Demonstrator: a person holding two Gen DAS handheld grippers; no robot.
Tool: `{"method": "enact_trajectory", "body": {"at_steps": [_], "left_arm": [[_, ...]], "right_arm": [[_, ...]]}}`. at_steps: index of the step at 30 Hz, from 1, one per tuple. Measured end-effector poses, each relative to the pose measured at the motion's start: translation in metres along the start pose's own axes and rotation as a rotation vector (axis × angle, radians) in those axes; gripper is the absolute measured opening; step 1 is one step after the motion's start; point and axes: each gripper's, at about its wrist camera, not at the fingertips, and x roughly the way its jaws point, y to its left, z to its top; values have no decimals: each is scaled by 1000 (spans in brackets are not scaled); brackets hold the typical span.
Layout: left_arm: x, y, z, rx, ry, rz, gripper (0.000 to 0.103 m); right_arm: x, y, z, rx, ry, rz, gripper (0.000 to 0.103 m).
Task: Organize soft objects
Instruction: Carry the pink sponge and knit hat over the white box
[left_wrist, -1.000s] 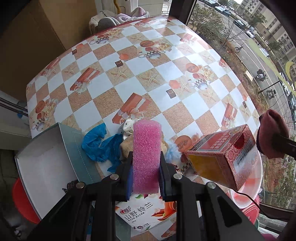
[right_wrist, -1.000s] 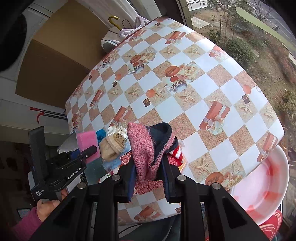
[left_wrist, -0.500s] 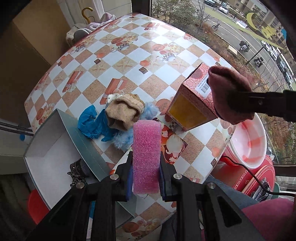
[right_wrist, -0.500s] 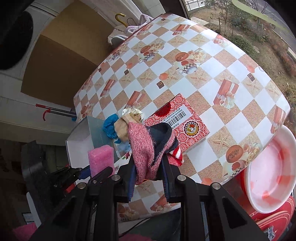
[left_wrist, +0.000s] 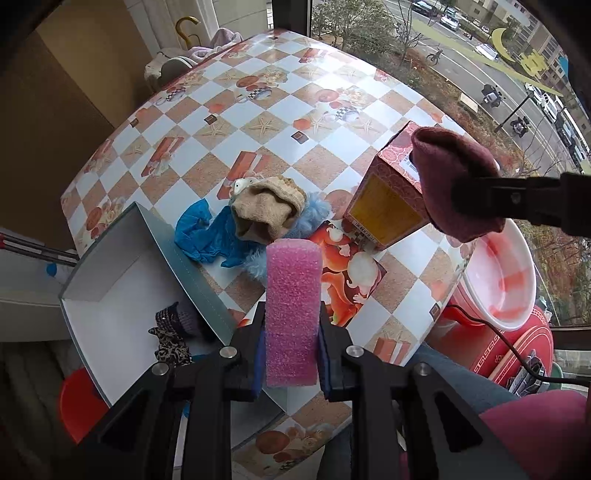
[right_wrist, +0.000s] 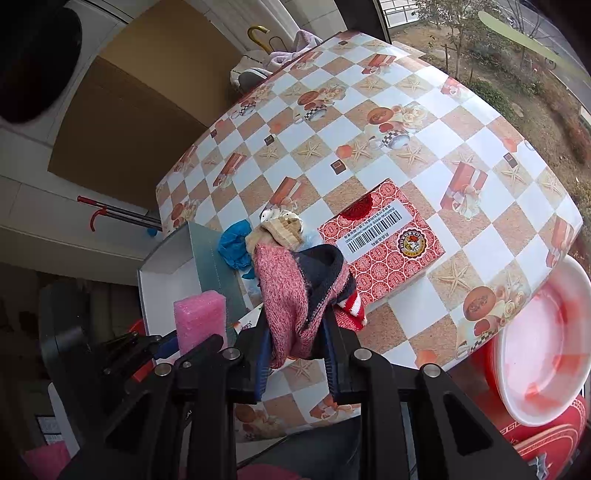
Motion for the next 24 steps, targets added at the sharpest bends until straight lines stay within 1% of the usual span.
{"method": "enact_trajectory", "body": {"at_steps": [24], "left_arm": [[-7,17,-21,-70,-8,9,25]], "right_arm": [[12,28,-12,-88,34,-2,26]]}}
